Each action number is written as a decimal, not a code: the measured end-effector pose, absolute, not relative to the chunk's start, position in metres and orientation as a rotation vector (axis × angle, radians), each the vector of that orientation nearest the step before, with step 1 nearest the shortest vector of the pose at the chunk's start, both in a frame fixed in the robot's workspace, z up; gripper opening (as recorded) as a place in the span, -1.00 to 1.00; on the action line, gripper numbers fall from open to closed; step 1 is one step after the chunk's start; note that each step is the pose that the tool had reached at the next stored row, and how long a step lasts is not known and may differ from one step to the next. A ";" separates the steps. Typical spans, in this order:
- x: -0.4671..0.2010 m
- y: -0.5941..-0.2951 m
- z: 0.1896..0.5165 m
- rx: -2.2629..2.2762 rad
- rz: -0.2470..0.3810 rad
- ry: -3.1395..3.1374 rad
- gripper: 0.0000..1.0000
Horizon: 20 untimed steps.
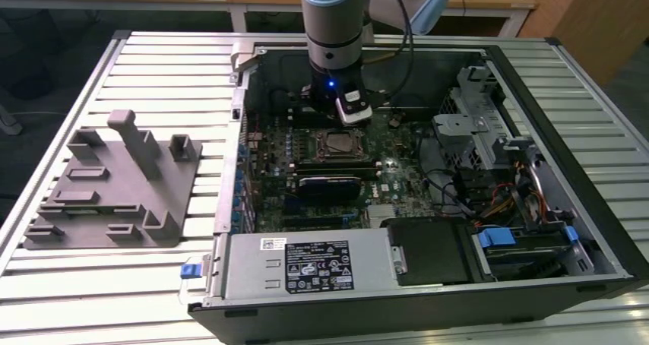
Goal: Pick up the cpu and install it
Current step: 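Install the first cpu locking lever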
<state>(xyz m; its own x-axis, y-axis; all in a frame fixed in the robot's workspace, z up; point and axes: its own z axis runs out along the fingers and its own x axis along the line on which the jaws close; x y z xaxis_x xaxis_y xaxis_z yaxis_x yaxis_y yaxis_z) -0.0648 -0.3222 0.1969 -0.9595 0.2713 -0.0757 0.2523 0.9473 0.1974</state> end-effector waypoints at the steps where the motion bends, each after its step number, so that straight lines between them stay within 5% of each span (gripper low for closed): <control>1: -0.065 -0.322 0.197 0.404 0.284 2.999 -0.79; 20: -0.061 -0.321 0.195 0.275 0.291 3.021 -0.79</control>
<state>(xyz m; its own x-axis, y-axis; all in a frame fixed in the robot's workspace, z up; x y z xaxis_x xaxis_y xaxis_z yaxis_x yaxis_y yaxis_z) -0.0608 -0.3214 0.1948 -0.9794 0.1873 -0.0757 0.1694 0.9656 0.1973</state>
